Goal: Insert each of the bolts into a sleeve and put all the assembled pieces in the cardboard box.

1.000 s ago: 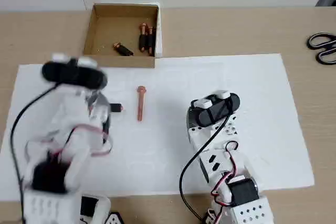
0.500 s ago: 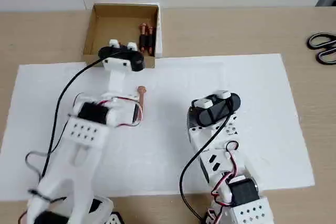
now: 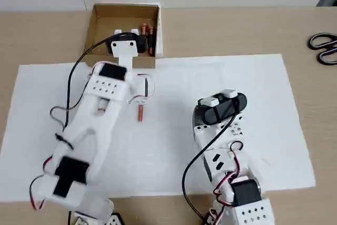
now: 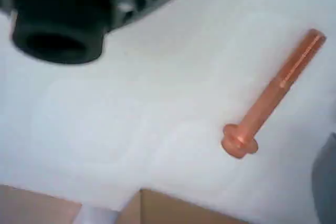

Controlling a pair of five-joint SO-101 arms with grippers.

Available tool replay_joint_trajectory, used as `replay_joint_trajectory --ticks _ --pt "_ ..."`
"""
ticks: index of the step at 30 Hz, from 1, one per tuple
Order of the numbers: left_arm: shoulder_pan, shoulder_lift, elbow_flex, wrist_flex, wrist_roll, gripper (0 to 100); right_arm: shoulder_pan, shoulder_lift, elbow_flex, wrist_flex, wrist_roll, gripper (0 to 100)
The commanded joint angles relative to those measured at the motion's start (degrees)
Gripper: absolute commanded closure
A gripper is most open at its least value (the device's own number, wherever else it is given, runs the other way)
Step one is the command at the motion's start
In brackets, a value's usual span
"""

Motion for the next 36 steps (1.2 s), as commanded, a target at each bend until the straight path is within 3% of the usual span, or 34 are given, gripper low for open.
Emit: replay_joint_trajectory --ticks 1,9,15,36 --pt "0.18 4.31 -9.98 5.1 0.7 99 0.57 -0.4 -0.26 -0.84 -0.09 99.5" --pt "0.18 16.44 -26.77 15.56 0.62 98 0.57 -0.4 -0.26 -0.84 -0.09 99.5" --pt "-0.09 24.88 -40.13 23.38 0.88 86 0.66 -0.4 -0.26 -0.84 -0.09 99.5" --pt "-0.09 28.31 -42.59 22.77 0.88 85 0.75 -0.84 -0.79 1.45 -0.09 99.5"
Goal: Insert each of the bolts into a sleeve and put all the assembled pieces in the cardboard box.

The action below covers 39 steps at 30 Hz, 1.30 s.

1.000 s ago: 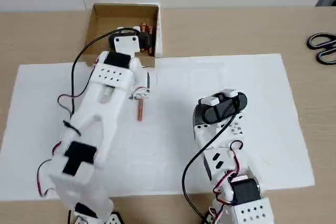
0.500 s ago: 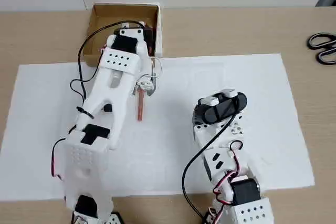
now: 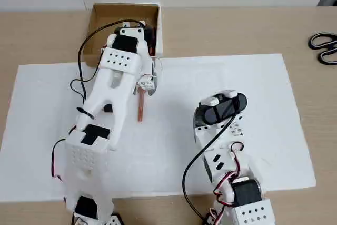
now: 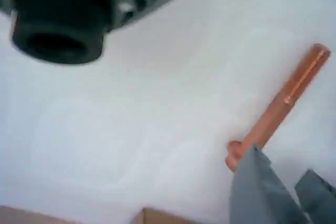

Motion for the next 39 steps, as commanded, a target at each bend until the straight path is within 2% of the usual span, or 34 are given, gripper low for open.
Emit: replay_joint_trajectory --ticks 1,18,25,35,37,39 --pt "-0.09 1.32 -2.51 0.44 0.35 85 0.48 -0.84 -0.88 -0.22 -0.09 99.5" --pt "-0.09 14.77 -12.79 -0.18 0.35 85 0.57 -0.84 -0.79 -0.22 -0.09 99.5" --pt "-3.34 15.74 -13.05 -0.53 5.1 85 0.57 -0.84 -0.7 -0.22 -0.09 99.5" --pt "-3.43 15.82 -12.97 -0.35 5.27 85 0.57 -0.84 -0.7 -0.22 -0.09 99.5" --pt "-3.43 15.91 -12.97 -0.26 5.27 87 0.57 -0.84 -0.7 -0.22 -0.09 99.5" --pt "-3.43 15.91 -13.14 -0.26 5.27 94 0.57 -0.84 -0.7 -0.22 -0.09 99.5"
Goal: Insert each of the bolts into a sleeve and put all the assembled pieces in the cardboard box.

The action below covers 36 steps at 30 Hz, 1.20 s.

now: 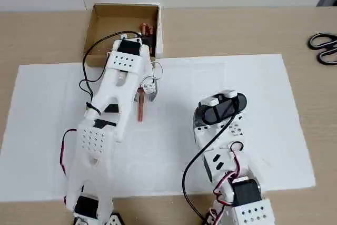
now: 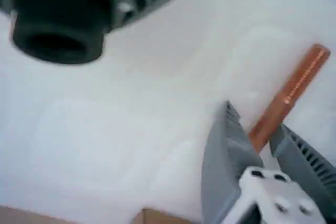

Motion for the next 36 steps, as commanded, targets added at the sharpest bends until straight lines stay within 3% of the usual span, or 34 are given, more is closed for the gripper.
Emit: replay_joint_trajectory --ticks 1,9,16,20,24,30,36 --pt "-1.85 -0.18 -2.07 -0.7 0.35 98 0.57 -0.84 -0.7 -0.22 -0.09 99.5" --pt "-1.76 -0.79 -2.51 -0.79 0.35 99 0.57 -0.84 -0.79 -0.22 -0.09 99.5" --pt "-0.09 -0.88 -10.86 0.79 0.35 99 0.22 -0.84 -0.88 -0.31 0.0 99.5" --pt "0.79 -3.43 -11.74 0.88 0.35 99 0.13 -0.92 -0.88 -0.22 5.54 99.5" --pt "2.55 -11.78 -6.11 0.88 0.35 99 0.04 -0.92 -0.97 -0.04 9.67 99.5" --pt "4.84 -28.92 10.59 0.79 0.35 99 -1.8 -0.92 -0.97 -0.22 9.67 99.5" --pt "3.69 -42.46 17.89 0.7 0.09 99 -2.07 -0.92 -0.97 -0.31 9.14 99.5"
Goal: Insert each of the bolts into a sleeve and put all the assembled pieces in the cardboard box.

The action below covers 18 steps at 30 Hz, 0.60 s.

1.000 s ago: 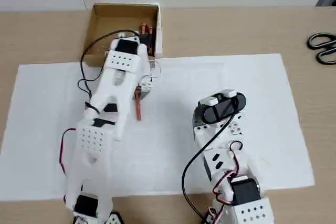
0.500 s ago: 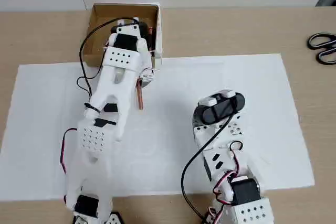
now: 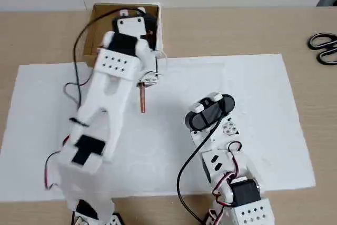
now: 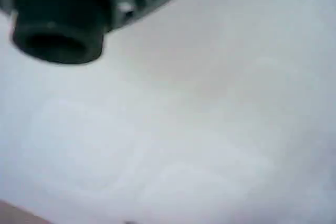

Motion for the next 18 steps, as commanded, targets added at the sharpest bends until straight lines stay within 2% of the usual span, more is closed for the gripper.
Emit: replay_joint_trajectory --ticks 1,6,11,18 --pt "-0.79 -10.73 1.89 0.7 -0.18 99 -0.31 -0.92 -0.97 -0.31 -1.23 99.5" --pt "-0.35 -16.97 3.38 0.7 -0.18 99 -0.04 -1.01 -1.49 -2.42 -7.38 99.5" --pt "-0.35 -21.54 3.38 0.7 -0.09 99 -0.13 -1.8 -1.58 -7.6 -7.38 99.5" --pt "-0.53 -23.74 3.38 0.0 0.0 99 -0.22 -13.49 0.09 -7.96 -7.3 99.5"
